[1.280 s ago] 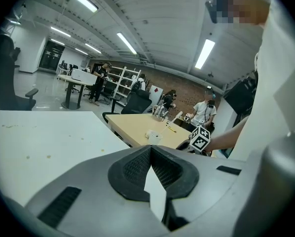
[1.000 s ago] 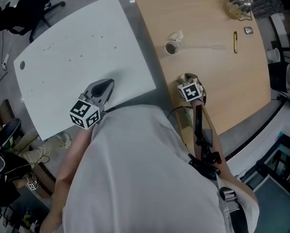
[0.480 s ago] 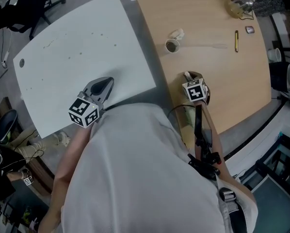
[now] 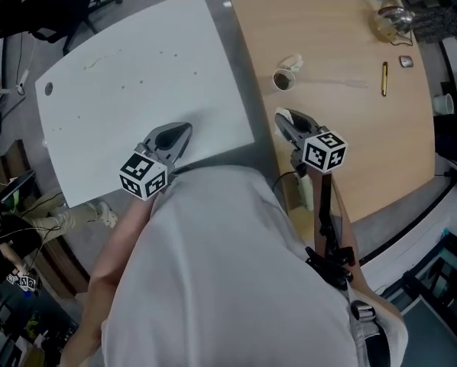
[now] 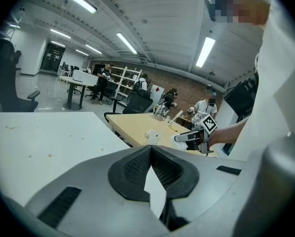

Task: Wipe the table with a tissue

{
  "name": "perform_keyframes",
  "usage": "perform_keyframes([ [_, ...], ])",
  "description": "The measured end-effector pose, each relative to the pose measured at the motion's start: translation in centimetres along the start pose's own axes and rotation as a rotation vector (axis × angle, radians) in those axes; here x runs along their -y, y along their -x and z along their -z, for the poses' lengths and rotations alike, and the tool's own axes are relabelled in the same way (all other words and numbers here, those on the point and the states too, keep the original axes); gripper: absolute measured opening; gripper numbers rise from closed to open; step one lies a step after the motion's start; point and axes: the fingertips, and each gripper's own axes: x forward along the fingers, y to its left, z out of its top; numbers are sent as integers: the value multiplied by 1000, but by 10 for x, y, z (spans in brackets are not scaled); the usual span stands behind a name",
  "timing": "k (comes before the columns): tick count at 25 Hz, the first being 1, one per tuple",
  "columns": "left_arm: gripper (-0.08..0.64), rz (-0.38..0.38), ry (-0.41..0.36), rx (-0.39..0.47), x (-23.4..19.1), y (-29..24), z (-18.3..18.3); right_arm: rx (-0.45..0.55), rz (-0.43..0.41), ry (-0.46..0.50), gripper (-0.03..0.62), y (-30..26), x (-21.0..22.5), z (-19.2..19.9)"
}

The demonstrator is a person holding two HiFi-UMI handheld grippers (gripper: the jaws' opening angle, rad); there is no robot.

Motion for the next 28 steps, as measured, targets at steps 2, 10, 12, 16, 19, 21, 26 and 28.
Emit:
perform_keyframes([
  [2, 6, -23, 7, 5, 2, 0, 0, 30, -82, -54, 101, -11, -13, -8],
  [10, 6, -108, 37, 45, -2, 30, 10, 8, -344, -121, 101, -73, -90, -18],
  [12, 6, -123, 50, 57, -8, 39, 14, -19, -344, -70, 101, -88, -103, -17],
  [16, 6, -135, 60, 90, -23, 58, 13, -84, -272, 24, 101, -121, -114, -14],
  [19, 6, -137, 64, 103, -38, 79, 15, -109, -197, 54, 101, -143, -116, -15],
  [21, 6, -138, 71, 107, -51, 96, 19, -111, -141, 66, 101, -154, -118, -16],
  [26, 6, -111, 74, 119, -79, 139, 28, -146, 27, 86, 103, -175, -111, -6],
  [28, 6, -98, 76, 124, -89, 157, 32, -170, 76, 86, 103, -182, -111, 0],
])
